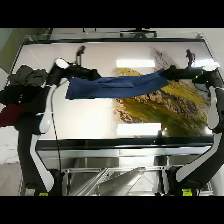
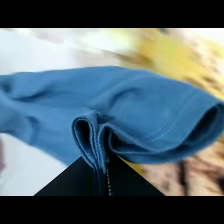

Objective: Fold the shirts.

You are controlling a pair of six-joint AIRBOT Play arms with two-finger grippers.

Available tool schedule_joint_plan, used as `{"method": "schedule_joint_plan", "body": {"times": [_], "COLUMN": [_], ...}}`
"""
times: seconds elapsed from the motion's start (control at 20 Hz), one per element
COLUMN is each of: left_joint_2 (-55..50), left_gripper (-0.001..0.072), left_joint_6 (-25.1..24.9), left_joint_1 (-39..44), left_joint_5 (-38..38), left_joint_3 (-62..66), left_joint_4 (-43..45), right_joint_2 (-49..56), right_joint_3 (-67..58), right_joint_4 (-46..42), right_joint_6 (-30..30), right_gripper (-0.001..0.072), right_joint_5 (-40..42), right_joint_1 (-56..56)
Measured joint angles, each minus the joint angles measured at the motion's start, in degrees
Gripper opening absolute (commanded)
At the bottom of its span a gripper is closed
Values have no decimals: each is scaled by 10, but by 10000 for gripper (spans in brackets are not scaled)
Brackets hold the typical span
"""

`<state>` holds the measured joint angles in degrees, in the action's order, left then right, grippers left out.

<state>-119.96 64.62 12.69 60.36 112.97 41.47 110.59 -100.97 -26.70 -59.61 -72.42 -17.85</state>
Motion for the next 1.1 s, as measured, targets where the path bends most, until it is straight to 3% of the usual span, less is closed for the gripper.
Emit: {"method": "schedule_joint_plan", "body": {"times": [0.25,0.65,0.8,0.95,1.1], "left_joint_2": [-80,-115,-63,28,129], "left_gripper": [7,8,7,7,8], "left_joint_6": [59,130,123,103,93], "left_joint_1": [104,134,99,34,-47], "left_joint_5": [-110,-149,-74,56,165], "left_joint_3": [45,51,51,50,50], "left_joint_4": [5,-54,-104,-146,-170], "right_joint_2": [-87,-119,-115,-106,-83], "right_joint_3": [-11,-13,-13,-13,-13], "right_joint_4": [81,108,108,108,125], "right_joint_6": [-4,-9,-15,-23,-30], "right_gripper": [13,13,13,14,14], "right_joint_5": [-45,-35,-12,24,101], "right_joint_1": [26,83,108,149,222]}}
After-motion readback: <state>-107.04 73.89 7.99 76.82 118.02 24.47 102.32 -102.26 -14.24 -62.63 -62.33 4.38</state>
